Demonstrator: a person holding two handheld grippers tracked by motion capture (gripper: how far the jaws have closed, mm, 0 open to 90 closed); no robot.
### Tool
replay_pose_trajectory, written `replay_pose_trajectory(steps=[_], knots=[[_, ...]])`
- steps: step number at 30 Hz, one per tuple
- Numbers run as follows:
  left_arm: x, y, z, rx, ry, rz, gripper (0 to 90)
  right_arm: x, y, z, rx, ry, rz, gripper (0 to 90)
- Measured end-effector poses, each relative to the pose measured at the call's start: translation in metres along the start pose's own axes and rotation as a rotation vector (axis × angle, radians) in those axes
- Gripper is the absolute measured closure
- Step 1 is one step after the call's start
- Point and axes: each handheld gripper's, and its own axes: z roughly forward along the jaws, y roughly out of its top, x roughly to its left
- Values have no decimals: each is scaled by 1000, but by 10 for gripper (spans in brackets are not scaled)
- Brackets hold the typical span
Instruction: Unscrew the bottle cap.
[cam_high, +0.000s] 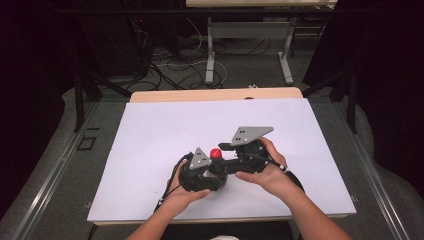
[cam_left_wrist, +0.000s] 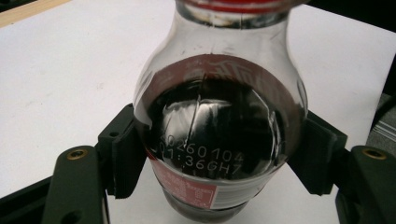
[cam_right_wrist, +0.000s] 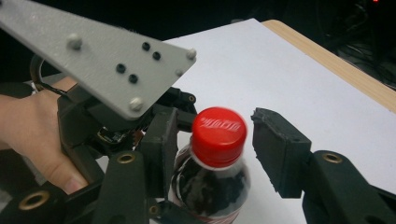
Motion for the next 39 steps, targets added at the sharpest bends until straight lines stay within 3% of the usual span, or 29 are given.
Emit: replay_pose_trajectory(steps=[3, 6, 8, 16, 19, 25, 28, 33, 39], knots=[[0, 0, 1, 2, 12, 5, 300, 9, -3, 3, 6, -63, -17, 523], [0, 0, 2, 0, 10, 7, 300, 11, -5, 6, -3, -95, -20, 564], [-1, 0, 2, 5, 4, 10, 300, 11, -6, 7, -11, -97, 2, 570], [-3, 0, 2, 13, 5, 24, 301, 14, -5, 17, -32, -107, 1, 598], [-2, 0, 2, 10, 7, 27, 301, 6, -3, 17, -12, -52, -48, 606], [-4, -1, 2, 20, -6, 31, 301, -20, -2, 14, 16, 141, -88, 613], [-4, 0, 1, 30, -22, 43, 302, -26, -1, 14, 18, 186, -111, 613], [-5, -1, 2, 21, -10, 39, 302, -26, -1, 13, 26, 194, -128, 610], [-4, 0, 1, 8, -10, 38, 301, -20, -1, 12, 17, 147, -77, 574]])
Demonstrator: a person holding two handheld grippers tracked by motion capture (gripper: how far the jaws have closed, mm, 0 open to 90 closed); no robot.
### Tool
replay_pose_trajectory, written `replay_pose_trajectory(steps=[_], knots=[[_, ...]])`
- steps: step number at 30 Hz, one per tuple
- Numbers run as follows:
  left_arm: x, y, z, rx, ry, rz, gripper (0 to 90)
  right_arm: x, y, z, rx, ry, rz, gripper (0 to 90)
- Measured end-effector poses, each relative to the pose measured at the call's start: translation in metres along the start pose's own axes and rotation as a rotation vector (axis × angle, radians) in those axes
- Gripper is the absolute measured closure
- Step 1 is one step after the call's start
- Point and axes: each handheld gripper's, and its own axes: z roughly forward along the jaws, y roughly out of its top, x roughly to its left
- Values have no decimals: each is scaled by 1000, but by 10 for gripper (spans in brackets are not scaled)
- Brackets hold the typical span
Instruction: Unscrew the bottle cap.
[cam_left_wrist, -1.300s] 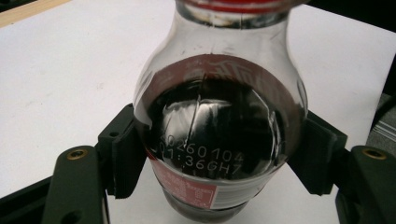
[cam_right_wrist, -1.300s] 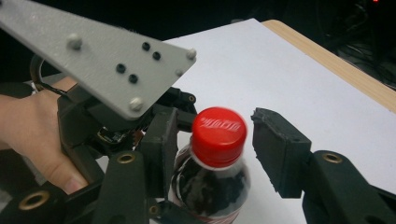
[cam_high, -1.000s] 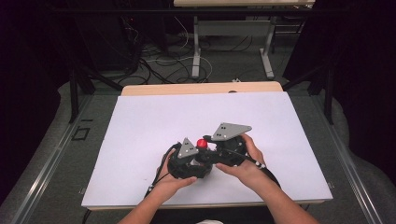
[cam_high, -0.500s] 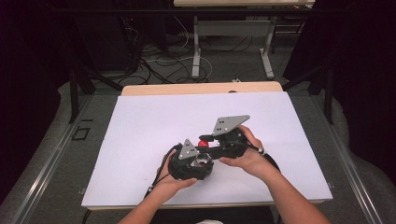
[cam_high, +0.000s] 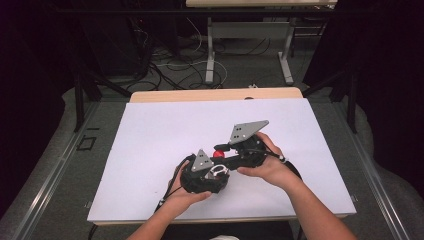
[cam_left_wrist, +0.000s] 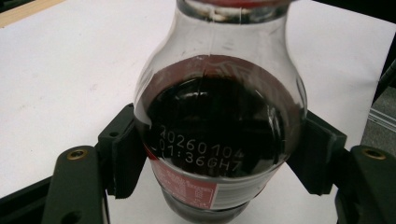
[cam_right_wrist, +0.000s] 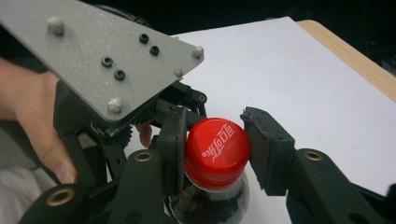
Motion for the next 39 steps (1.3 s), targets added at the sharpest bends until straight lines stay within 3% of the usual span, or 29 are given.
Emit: replay_pose_trajectory(steps=[1, 2, 5, 9, 11, 14, 16, 20, 21, 22, 23, 24, 25, 26, 28, 31, 32, 33, 34, 35, 39], knots=[[1, 0, -1, 4, 0, -7, 301, 4, 1, 0, -9, -35, 35, 509], [2, 0, -1, 6, 4, 1, 301, 6, 1, -1, -11, -63, 44, 497], [3, 0, -1, -1, 12, -25, 301, 15, 0, 1, -26, -155, 81, 497], [3, 0, -1, 2, 15, -25, 301, 23, -2, 6, -47, -193, 121, 501], [3, 0, -2, 13, 13, -12, 301, 25, -1, 7, -39, -188, 128, 507], [2, 0, -1, -2, 22, -10, 301, 29, 0, 10, -53, -228, 75, 558], [2, 1, -1, -9, 17, -9, 301, 28, 0, 10, -57, -224, 64, 591], [1, 0, -2, -2, 3, -20, 301, 17, 0, 8, -41, -139, 32, 606], [2, 0, -2, 7, 3, -7, 301, 17, 0, 8, -41, -139, 32, 606], [1, 0, -2, 12, 2, -4, 301, 10, 0, 6, -33, -77, 10, 610], [0, 0, -2, 4, 4, 1, 301, 10, 0, 6, -33, -77, 10, 610], [0, 0, -2, 12, -8, 7, 301, 3, 1, 3, -17, -5, -19, 611], [-1, 0, -1, -3, -6, 8, 301, -1, 1, 2, -15, 24, -27, 611], [-1, 1, -1, 2, -8, 14, 301, -1, 1, 2, -15, 24, -27, 611], [-2, 1, 0, 8, -9, 16, 301, -7, -1, 2, -13, 76, -68, 608], [-1, 1, -1, 16, -14, 10, 301, -5, -1, 2, -8, 58, -55, 573], [0, 0, 0, 3, 2, 9, 301, -2, 0, 2, -10, 46, -43, 507], [0, 0, -1, 1, 4, -10, 301, 4, 1, 1, -38, -6, -40, 480], [1, 0, -1, 0, 6, -11, 301, 4, 1, 1, -38, -6, -40, 480], [2, 0, -2, 0, 7, -19, 301, 9, 1, 0, -52, -66, -41, 474], [3, 0, -3, 4, 17, -23, 301, 16, 2, -1, -36, -105, -7, 498]])
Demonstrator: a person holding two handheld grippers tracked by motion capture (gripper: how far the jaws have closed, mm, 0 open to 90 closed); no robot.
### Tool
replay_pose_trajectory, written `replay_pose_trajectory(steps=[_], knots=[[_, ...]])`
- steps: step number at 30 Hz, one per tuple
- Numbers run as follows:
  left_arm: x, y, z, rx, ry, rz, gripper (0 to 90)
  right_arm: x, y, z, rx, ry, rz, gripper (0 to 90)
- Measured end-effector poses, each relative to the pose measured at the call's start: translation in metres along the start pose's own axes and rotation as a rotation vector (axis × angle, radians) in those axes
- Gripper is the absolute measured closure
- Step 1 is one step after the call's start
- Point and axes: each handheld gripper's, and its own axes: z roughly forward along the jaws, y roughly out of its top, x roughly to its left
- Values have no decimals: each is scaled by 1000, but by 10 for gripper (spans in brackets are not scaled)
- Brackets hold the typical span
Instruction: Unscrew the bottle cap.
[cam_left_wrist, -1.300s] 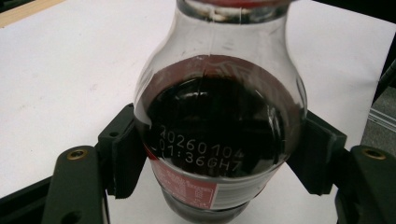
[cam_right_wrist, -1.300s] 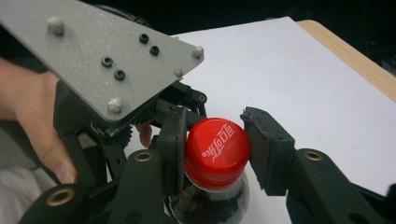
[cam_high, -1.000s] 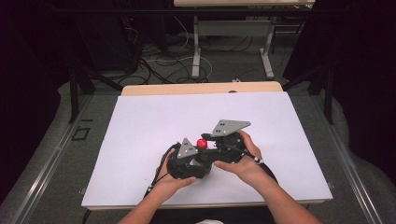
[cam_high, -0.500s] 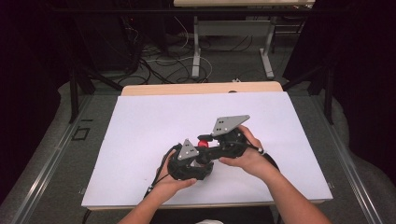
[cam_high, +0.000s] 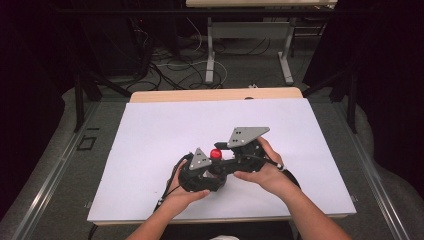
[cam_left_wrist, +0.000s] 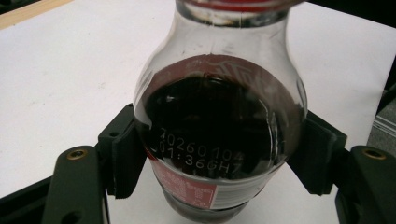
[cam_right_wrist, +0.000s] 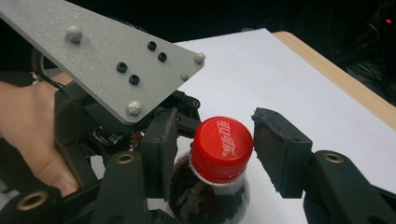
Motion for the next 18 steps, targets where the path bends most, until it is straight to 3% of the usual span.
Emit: replay_pose_trajectory(steps=[2, 6, 11, 13, 15, 17, 18], knots=[[0, 0, 1, -2, -3, -1, 301, 6, 0, 3, 9, -37, -2, 519], [-2, 0, 2, 5, -13, 12, 301, 7, -1, 7, 3, -33, 8, 531], [-3, -1, 2, -1, -20, 12, 300, 4, -1, 10, 1, -33, -6, 606], [-1, 0, 1, 12, -21, 29, 301, -2, 0, 9, 2, 14, -9, 612], [-2, -1, 2, 1, -15, 26, 301, -8, 0, 9, 7, 68, -58, 614], [-3, 0, 2, 5, -24, 24, 301, -12, 0, 9, 3, 91, -58, 614], [-3, 0, 1, 13, -29, 26, 301, -20, 0, 7, 15, 143, -46, 614]])
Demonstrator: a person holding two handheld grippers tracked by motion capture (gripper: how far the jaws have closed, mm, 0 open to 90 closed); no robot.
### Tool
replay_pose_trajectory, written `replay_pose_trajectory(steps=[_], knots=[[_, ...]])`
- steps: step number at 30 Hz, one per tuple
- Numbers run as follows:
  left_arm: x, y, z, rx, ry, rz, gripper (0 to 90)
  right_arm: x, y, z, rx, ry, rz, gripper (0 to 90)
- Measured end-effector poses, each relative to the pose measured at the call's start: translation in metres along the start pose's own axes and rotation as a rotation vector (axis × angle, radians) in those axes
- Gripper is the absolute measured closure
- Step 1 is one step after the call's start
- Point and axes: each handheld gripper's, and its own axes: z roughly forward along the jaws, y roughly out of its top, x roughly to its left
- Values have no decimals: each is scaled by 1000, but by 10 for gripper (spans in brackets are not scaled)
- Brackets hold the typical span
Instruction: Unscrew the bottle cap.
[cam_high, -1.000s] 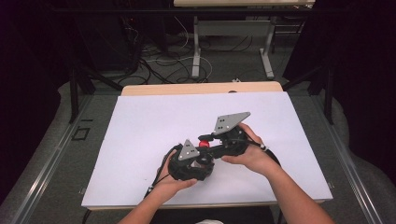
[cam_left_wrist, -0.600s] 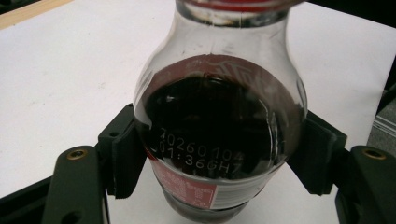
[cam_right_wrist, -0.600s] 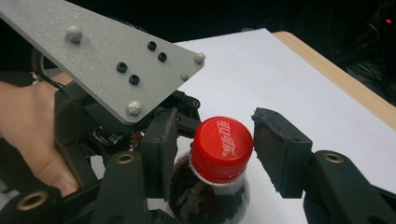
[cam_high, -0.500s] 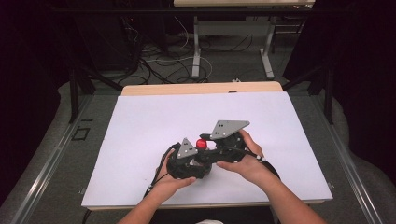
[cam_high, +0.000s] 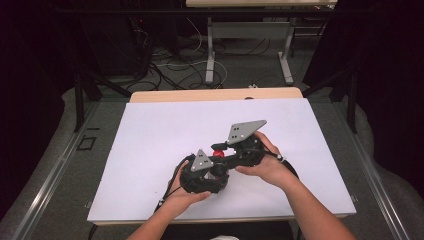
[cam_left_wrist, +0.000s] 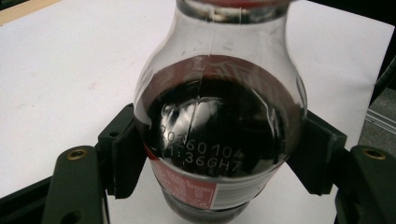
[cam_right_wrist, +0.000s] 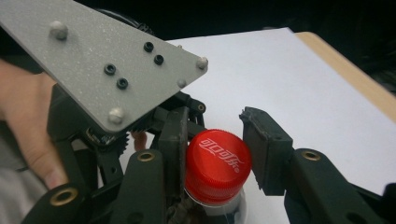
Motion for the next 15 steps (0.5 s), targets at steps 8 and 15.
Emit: replay_pose_trajectory(steps=[8, 15], knots=[[2, 0, -1, 0, 6, -6, 301, 4, 0, -2, -24, -38, 48, 509], [3, 0, 0, -17, 21, -17, 301, 28, 0, 0, -12, -199, 83, 521]])
